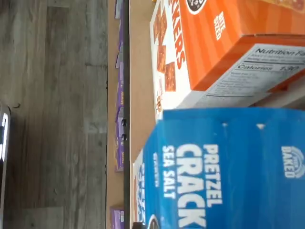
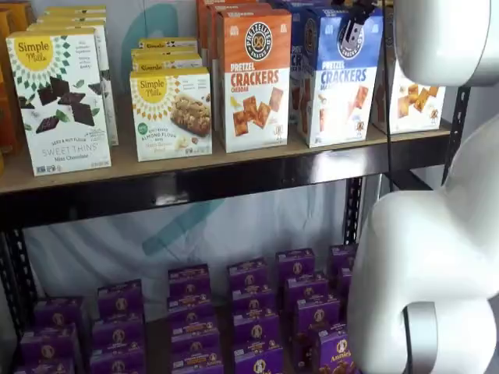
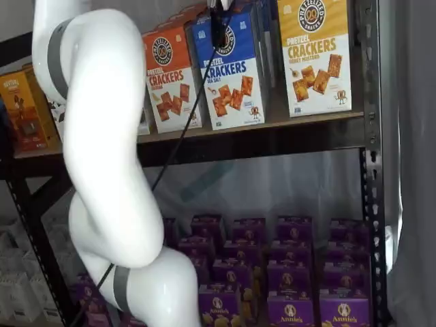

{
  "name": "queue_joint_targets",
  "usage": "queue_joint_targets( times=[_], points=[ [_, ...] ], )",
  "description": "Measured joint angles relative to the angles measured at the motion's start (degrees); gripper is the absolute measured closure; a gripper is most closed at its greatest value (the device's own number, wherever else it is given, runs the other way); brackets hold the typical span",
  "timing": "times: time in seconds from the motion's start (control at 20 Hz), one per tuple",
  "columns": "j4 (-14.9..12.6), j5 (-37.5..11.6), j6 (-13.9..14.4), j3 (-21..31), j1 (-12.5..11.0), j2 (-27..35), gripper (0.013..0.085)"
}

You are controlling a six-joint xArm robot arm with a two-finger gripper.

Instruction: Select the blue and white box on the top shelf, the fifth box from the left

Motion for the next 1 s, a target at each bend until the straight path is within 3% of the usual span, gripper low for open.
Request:
queue_joint_targets(
  times=[0.1, 0.35, 0.45, 1.0],
  points=[
    [0.1, 0.2, -0.1, 0.0, -0.2, -0.1, 0.0330],
    [0.2, 0.3, -0.3, 0.1, -0.4, -0.2, 0.0330],
    [0.3, 0.5, -0.3, 0.1, -0.4, -0.2, 0.0410],
    [2.2, 2.6, 0.2, 0.6, -1.1, -1.7, 0.0410]
  ],
)
